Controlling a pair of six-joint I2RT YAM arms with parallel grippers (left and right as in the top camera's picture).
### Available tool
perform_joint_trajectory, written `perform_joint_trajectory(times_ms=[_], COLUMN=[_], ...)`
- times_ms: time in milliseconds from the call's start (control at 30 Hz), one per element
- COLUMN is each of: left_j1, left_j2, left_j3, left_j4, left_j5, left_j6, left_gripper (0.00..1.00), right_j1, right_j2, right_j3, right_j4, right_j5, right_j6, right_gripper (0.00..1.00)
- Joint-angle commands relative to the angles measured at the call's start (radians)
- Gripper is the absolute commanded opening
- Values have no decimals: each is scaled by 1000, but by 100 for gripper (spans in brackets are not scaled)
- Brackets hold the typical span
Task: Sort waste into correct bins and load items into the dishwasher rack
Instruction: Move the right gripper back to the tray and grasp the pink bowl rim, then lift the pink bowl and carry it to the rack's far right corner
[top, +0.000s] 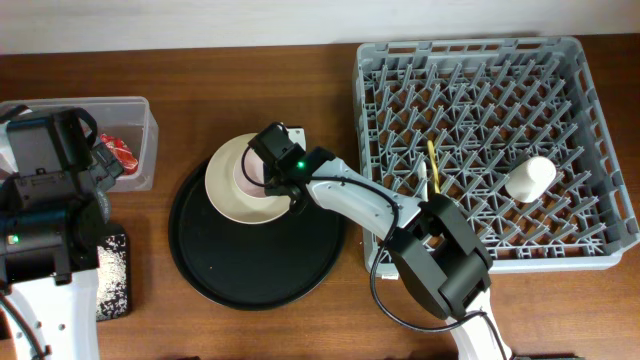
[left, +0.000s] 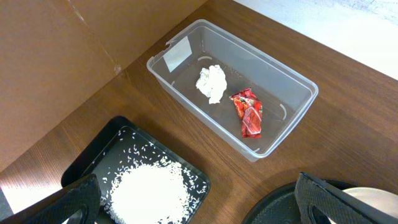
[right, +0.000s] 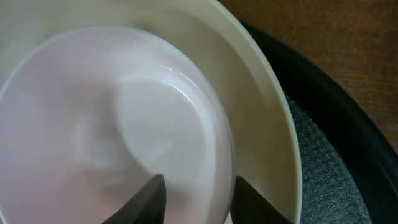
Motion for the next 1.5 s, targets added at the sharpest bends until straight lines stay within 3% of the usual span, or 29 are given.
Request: perform_joint_trajectory(times_ms=[0, 133, 200, 367, 433, 733, 1000, 1100, 1300, 1467], left_j1=[3, 3, 3, 3, 3, 3, 3, 3, 3, 3], left_j2=[-6, -6, -6, -6, -6, -6, -4, -4, -4, -4], left_j3=[8, 8, 8, 8, 8, 8, 8, 8, 8, 8], left_j4=[2, 2, 2, 2, 2, 2, 1, 1, 1, 1], left_j5=[-14, -14, -14, -14, -14, -14, -14, -14, -14, -14], left_j6=[-14, -14, -14, -14, -14, -13, -14, -14, -14, -14], left_gripper=[99, 99, 99, 99, 99, 99, 99, 99, 99, 99], right_j1=[6, 5, 5, 5, 5, -8, -77, -165, -474, -746], right_j2=[8, 3, -8, -10, -11, -59, -233, -356, -561, -589], right_j3=[1, 9, 9, 9, 9, 112, 378, 431, 431, 431], right_j4=[6, 5, 8, 7, 9, -27, -332, -455, -683, -757], right_j5=[27, 27, 27, 26, 19, -38, -26, -26, -26, -26], right_j6=[14, 13, 13, 13, 13, -104, -212, -235, -288, -377], right_gripper=[30, 26, 16, 12, 4, 4, 4, 4, 4, 4])
